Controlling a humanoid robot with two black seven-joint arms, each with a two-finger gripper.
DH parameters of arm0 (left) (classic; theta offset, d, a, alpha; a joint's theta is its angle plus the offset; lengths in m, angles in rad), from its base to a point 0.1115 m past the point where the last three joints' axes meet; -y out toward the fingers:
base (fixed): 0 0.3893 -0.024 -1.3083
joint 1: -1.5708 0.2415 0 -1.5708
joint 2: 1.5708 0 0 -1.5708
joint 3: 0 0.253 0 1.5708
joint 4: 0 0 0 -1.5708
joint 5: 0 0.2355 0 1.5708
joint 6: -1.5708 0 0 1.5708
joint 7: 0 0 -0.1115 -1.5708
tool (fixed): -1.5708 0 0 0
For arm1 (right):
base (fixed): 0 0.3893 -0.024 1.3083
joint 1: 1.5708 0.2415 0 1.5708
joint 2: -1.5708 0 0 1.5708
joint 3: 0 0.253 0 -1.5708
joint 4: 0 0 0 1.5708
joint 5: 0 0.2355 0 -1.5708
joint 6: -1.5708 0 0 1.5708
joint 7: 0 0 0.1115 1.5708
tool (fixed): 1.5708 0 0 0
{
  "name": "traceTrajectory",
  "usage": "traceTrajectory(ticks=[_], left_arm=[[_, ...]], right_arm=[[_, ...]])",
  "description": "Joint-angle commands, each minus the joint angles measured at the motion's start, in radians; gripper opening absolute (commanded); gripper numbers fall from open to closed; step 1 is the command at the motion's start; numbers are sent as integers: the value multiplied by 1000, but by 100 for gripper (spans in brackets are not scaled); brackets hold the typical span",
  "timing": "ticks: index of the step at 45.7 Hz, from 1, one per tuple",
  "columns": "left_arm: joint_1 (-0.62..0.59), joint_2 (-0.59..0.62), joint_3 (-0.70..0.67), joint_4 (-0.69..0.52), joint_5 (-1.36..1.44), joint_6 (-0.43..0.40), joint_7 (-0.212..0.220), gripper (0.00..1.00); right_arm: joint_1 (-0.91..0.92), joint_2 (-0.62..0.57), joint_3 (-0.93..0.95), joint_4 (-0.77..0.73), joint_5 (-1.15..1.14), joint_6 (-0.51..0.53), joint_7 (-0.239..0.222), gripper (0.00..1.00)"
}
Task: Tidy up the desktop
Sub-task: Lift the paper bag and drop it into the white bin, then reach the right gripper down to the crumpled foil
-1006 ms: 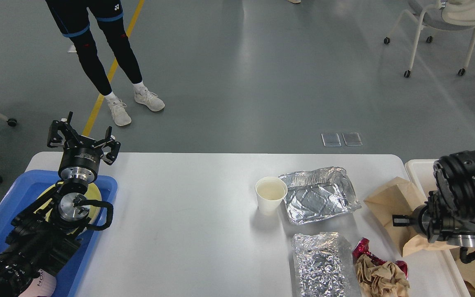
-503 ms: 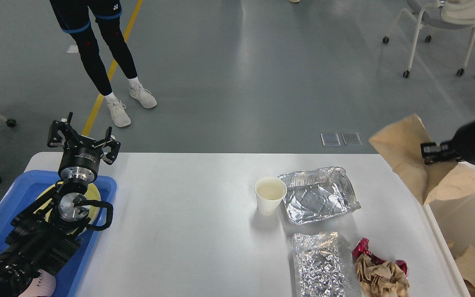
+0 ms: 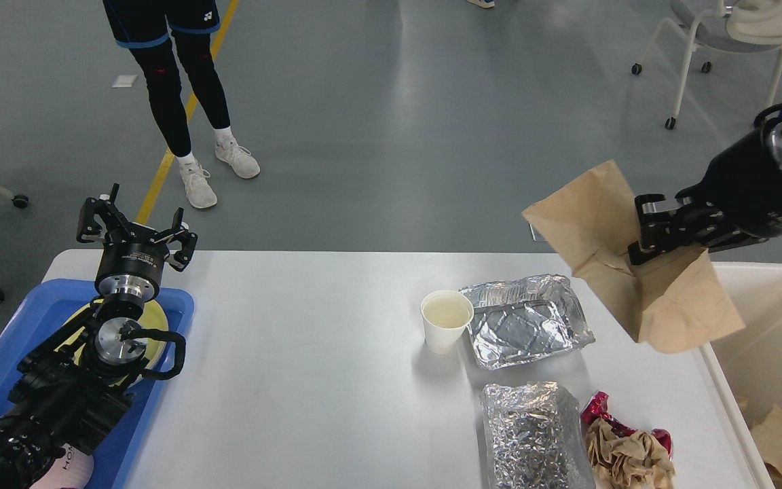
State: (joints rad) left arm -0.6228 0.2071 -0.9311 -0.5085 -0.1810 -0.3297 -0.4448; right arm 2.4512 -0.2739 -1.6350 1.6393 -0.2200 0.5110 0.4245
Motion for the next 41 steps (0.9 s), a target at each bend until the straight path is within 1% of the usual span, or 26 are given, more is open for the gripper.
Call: traceTrajectory(ticks=[1, 3, 6, 10, 13, 16, 18, 19, 21, 22, 23, 24, 25, 31, 36, 41], left_arm=[[0, 0, 0, -1, 0, 0, 0, 100], [0, 0, 0, -1, 0, 0, 0, 100], [0, 0, 0, 1, 0, 0, 0, 100], [0, 0, 0, 1, 0, 0, 0, 100], [0, 0, 0, -1, 0, 0, 0, 100], [0, 0, 0, -1, 0, 0, 0, 100], [0, 0, 0, -1, 0, -2, 0, 100], [0, 0, 0, -1, 0, 0, 0, 100], [0, 0, 0, -1, 0, -2, 0, 100], [0, 0, 0, -1, 0, 0, 0, 100], [0, 0, 0, 1, 0, 0, 0, 100], [0, 0, 0, -1, 0, 0, 0, 100], [0, 0, 0, -1, 0, 0, 0, 100], [0, 0, 0, -1, 0, 0, 0, 100], [0, 0, 0, 1, 0, 0, 0, 100], [0, 0, 0, -1, 0, 0, 0, 100]], right_arm=[[-370, -2, -153, -197, 34, -264, -7, 0], [-505, -4, -190, -278, 89, -334, -12, 0], [-686, -10, -210, -401, 229, -406, -16, 0], [-894, -13, -212, -548, 440, -449, -23, 0], [-1044, -10, -221, -657, 560, -477, -49, 0], [-1167, -13, -227, -763, 643, -512, -101, 0], [-1239, -16, -229, -837, 671, -532, -151, 0], [-1311, -25, -227, -910, 688, -552, -203, 0], [-1382, -47, -221, -979, 691, -569, -243, 0], [-1415, -62, -218, -1013, 691, -580, -259, 8], [-1451, -77, -217, -1045, 691, -589, -269, 25], [-1481, -93, -215, -1075, 691, -591, -277, 57], [-1511, -108, -213, -1105, 691, -589, -283, 100], [-1615, -159, -194, -1219, 691, -589, -289, 100], [-1626, -188, -90, -1231, 692, -586, -288, 100], [-1623, -188, -17, -1231, 680, -585, -288, 100]])
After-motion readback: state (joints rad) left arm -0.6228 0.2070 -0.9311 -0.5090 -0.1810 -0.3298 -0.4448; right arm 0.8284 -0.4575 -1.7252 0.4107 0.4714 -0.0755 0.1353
